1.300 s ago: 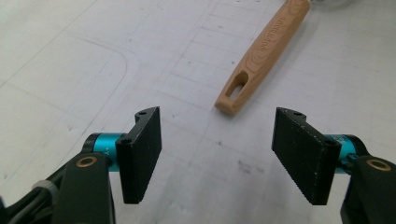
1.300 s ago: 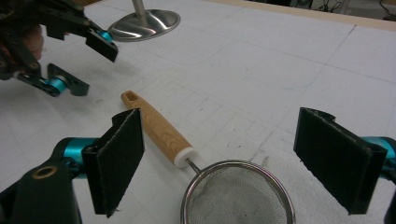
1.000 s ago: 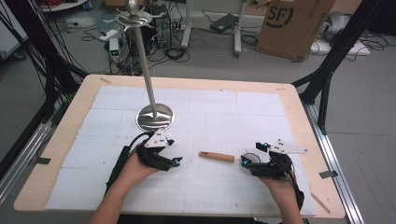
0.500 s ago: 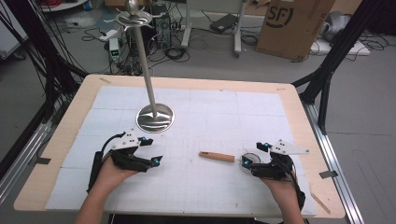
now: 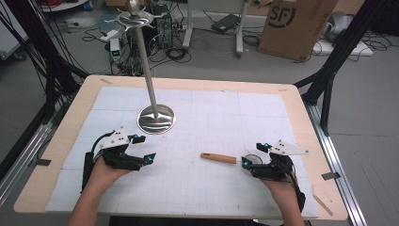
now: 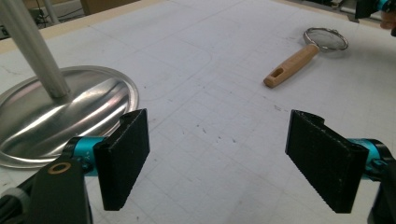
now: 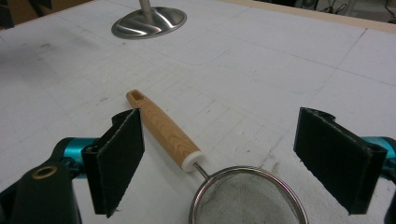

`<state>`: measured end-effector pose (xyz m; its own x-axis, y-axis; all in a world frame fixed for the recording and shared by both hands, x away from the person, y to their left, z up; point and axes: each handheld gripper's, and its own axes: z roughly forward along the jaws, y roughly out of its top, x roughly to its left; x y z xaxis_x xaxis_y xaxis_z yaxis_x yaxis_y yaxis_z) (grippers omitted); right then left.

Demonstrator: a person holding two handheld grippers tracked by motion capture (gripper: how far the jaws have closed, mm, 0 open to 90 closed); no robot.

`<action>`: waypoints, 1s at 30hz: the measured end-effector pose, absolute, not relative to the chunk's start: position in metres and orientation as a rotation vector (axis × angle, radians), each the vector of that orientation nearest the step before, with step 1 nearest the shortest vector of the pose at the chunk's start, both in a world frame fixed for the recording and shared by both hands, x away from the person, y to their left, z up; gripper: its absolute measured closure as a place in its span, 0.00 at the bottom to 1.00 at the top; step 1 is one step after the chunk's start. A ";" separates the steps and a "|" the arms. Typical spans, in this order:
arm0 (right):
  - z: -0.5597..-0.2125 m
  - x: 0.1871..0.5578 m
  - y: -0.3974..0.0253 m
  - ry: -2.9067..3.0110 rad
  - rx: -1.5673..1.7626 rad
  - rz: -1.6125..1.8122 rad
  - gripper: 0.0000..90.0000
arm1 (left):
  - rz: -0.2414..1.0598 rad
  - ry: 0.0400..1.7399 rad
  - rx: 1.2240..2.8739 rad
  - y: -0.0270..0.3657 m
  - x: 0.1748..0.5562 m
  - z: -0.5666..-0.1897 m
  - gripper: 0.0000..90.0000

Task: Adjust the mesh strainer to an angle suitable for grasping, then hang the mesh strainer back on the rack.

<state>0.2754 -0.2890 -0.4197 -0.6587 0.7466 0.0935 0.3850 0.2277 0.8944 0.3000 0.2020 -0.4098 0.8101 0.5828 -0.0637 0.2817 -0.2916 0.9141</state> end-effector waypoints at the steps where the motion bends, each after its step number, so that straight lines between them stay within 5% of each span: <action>1: -0.420 0.276 -0.288 2.156 1.045 1.403 0.17 | 0.349 0.661 1.887 0.204 0.300 -0.409 0.25; 30: -0.417 0.272 -0.283 2.184 0.975 1.414 0.17 | 0.406 0.680 1.824 0.219 0.295 -0.398 0.25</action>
